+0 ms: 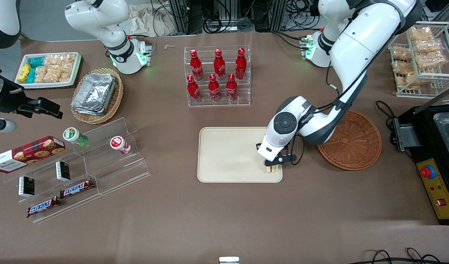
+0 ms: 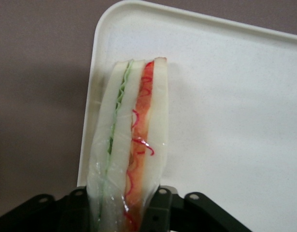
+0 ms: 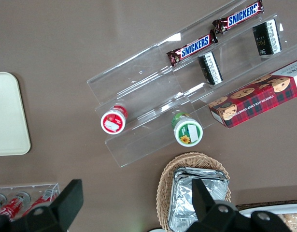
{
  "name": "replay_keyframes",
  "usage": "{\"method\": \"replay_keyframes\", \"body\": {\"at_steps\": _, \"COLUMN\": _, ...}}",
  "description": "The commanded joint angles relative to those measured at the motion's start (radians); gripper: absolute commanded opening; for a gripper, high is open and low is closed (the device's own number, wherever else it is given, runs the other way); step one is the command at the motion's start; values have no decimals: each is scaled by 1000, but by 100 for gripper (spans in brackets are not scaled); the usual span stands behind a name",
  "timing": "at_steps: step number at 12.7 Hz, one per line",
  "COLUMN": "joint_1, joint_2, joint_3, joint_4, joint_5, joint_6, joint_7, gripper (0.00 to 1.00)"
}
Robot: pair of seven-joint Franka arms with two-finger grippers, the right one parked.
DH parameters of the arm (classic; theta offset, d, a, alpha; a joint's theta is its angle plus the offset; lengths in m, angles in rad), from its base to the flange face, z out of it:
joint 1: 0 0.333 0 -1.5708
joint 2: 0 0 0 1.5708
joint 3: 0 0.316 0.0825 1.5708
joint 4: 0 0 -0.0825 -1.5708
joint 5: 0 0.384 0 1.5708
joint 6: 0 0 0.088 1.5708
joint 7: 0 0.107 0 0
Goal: Place sandwich from basket to tray
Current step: 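Lower the sandwich onto the tray and open the left gripper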
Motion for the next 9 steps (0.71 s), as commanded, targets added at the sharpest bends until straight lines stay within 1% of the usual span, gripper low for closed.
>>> {"method": "replay_keyframes", "body": {"at_steps": 1, "joint_1": -21, "joint_2": 17, "joint_3": 13, "joint_4": 22, "joint_5": 51, "joint_6": 12, "joint_7": -68, "gripper": 100}}
{"method": "replay_keyframes", "body": {"at_steps": 5, "joint_1": -10, "joint_2": 2, "joint_3": 11, "joint_4": 29, "joint_5": 35, "joint_6": -1, "joint_7": -77, "gripper": 100}}
{"method": "replay_keyframes", "body": {"at_steps": 6, "joint_1": -11, "joint_2": -9, "joint_3": 11, "joint_4": 52, "joint_5": 35, "joint_6": -20, "joint_7": -78, "gripper": 100}}
{"method": "replay_keyframes", "body": {"at_steps": 7, "joint_1": -10, "joint_2": -13, "joint_3": 10, "joint_4": 89, "joint_5": 34, "joint_6": -76, "joint_7": -75, "gripper": 100}}
{"method": "replay_keyframes", "body": {"at_steps": 8, "joint_1": -8, "joint_2": -24, "joint_3": 7, "joint_4": 126, "joint_5": 34, "joint_6": -177, "joint_7": -63, "gripper": 100}}
{"method": "replay_keyframes", "body": {"at_steps": 9, "joint_1": 1, "joint_2": -44, "joint_3": 2, "joint_4": 153, "joint_5": 16, "joint_6": -257, "joint_7": -46, "gripper": 100}}
